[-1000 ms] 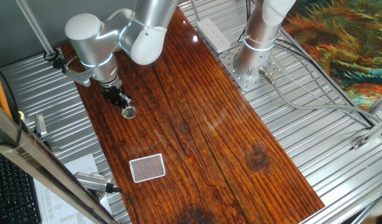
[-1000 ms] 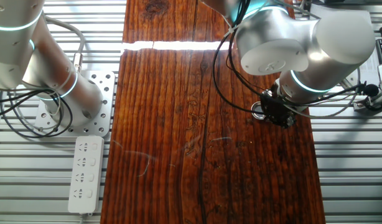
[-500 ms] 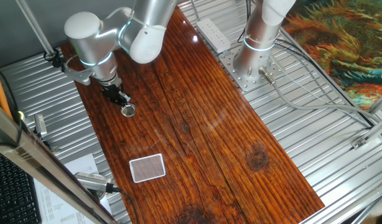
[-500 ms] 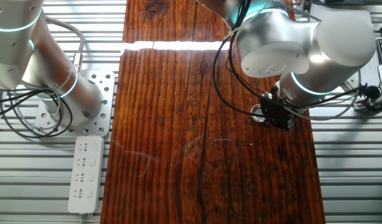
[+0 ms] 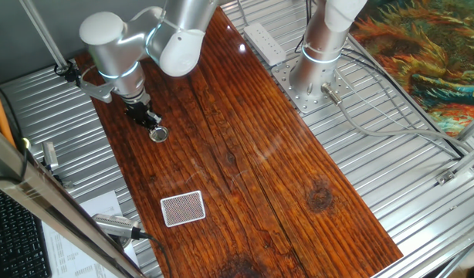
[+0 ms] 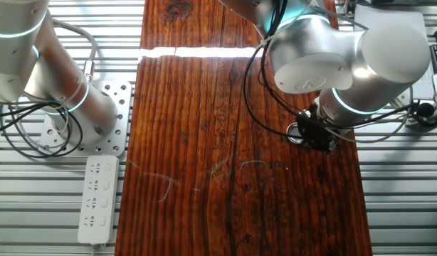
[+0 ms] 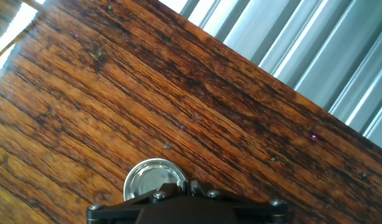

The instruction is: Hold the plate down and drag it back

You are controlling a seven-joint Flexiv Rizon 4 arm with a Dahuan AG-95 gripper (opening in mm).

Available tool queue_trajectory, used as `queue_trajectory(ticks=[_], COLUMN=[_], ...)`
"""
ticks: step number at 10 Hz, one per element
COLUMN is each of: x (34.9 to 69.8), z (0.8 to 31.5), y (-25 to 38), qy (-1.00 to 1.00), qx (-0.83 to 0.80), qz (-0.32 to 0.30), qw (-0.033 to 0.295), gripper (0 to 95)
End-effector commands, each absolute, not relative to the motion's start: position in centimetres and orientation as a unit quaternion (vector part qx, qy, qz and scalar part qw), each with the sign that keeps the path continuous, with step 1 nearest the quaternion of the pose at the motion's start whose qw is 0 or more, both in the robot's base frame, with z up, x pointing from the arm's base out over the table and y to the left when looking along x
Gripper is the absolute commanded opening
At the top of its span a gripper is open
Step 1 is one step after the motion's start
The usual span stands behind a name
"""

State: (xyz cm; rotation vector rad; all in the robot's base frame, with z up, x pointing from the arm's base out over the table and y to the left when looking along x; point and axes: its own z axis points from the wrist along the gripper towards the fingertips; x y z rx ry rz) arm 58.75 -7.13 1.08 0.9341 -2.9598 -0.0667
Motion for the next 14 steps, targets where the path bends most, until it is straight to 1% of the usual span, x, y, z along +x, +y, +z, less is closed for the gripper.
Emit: queue_trajectory(ticks=[1,14], x=[58.7,58.2], z=[1.0,1.2], y=[-7.7,-9.7], qy=[-0.952,-0.946], qx=[0.304,0.322], qz=[-0.02,-0.019], qw=[0.018,0.017], gripper=[0.0,0.0])
